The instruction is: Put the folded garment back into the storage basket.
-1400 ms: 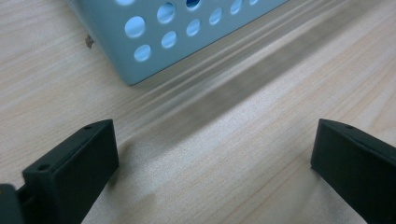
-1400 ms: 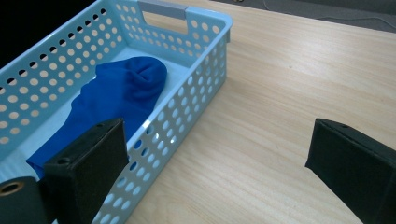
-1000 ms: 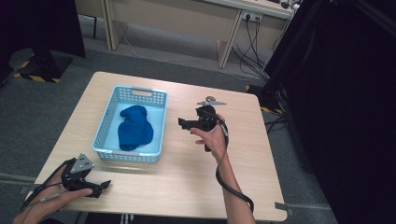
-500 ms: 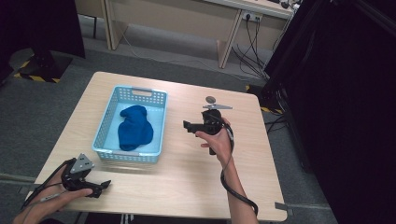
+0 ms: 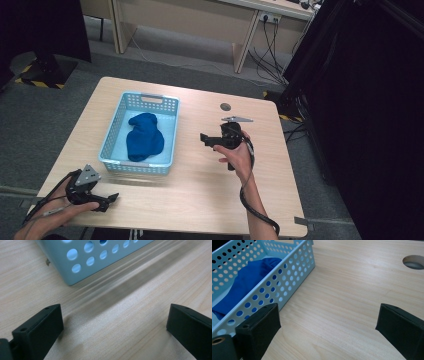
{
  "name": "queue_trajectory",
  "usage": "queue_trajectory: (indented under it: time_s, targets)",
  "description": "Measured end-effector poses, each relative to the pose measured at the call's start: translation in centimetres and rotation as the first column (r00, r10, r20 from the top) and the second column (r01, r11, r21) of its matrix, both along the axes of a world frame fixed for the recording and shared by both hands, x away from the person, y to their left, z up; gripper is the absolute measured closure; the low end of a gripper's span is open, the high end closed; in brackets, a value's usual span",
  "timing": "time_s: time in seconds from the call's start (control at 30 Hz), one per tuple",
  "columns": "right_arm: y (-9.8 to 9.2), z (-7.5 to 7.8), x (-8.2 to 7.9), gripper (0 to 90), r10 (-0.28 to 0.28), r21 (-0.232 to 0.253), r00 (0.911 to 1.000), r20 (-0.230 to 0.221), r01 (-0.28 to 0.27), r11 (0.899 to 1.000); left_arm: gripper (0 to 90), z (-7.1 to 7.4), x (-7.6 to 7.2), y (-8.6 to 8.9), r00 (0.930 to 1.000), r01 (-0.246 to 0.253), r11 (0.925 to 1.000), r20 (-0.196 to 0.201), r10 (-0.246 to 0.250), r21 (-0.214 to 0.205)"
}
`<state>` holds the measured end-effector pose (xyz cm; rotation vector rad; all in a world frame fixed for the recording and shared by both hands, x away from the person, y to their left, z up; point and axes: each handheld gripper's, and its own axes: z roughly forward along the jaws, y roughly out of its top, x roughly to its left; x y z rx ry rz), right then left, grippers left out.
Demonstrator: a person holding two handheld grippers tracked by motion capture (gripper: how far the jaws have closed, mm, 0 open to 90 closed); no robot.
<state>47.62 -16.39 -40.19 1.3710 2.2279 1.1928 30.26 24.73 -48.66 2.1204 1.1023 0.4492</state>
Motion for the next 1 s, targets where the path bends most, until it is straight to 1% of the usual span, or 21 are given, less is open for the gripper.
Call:
queue_trajectory:
  time_s: [0.37,0.77,1.0]
  targets:
    - [-0.4,-0.5,-0.6,5.7,0.007,0.006,1.0000,0.000,-0.007,1.000,0.0,0.0,0.0,0.0,1.0000,0.000,1.0000,0.000,0.000,0.000]
    - [-1.3,-1.2,-1.4,5.8,-0.003,0.021,1.0000,0.000,0.003,1.000,0.0,0.0,0.0,0.0,1.0000,0.000,1.0000,0.000,0.000,0.000]
    - [-1.5,-1.5,-1.7,5.7,-0.002,0.015,1.0000,-0.005,0.002,1.000,0.0,0.0,0.0,0.0,1.0000,0.000,1.0000,0.000,0.000,0.000]
